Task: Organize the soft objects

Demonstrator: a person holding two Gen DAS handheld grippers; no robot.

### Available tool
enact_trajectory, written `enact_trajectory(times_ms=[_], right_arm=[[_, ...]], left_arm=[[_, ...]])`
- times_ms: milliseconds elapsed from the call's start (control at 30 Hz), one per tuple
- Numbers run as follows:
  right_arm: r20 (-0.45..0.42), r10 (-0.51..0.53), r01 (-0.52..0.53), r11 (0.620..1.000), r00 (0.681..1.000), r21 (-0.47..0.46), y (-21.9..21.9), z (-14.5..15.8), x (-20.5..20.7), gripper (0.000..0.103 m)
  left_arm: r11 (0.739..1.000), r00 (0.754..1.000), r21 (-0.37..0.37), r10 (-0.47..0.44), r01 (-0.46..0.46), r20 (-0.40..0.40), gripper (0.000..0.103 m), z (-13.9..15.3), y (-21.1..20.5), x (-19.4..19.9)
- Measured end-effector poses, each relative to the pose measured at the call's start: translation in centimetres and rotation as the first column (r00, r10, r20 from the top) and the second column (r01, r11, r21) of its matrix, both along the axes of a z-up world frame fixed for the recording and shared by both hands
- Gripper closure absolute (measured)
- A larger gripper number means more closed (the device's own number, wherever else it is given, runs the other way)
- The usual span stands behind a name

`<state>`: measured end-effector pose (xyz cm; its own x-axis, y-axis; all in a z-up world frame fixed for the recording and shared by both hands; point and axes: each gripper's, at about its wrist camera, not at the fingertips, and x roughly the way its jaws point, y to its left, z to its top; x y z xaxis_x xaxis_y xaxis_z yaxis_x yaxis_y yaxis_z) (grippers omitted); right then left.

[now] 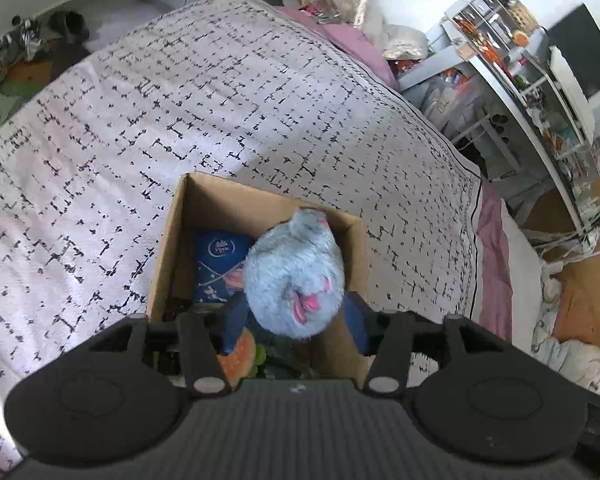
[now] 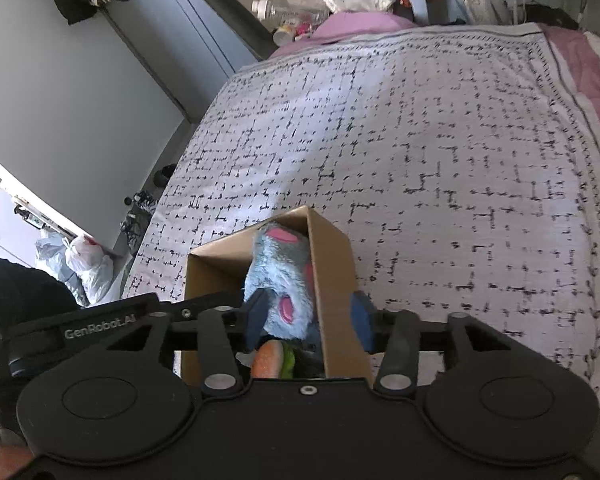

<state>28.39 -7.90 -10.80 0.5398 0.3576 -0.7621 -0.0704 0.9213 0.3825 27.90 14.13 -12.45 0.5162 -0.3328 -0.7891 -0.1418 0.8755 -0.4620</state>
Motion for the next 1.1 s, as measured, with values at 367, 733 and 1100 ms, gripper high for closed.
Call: enact_trajectory(times_ms=[367, 733, 1100], right_arm=[[0.063, -0.033, 0.031, 0.999, 0.997, 0.018, -3.8, 2.2, -3.7, 0.014], [0.136, -0.026, 0.029, 0.999, 0.99, -0.024, -6.6, 3.8, -6.8, 0.0], [0.237, -0.015, 0.035, 0.996, 0.971, -0.082, -8.3, 5.4, -10.2, 0.0]], left_arm=[[0.995, 0.999, 0.099, 0.003, -0.007, 0.04, 0.024, 3.7, -2.3, -3.7], [0.985, 0.997, 0.172, 0.006, -0.02, 0.08, 0.013, 6.3, -4.0, -8.1], [0.974, 0.992, 0.225, -0.008, -0.021, 0.129, 0.009, 7.9, -5.2, -12.5]])
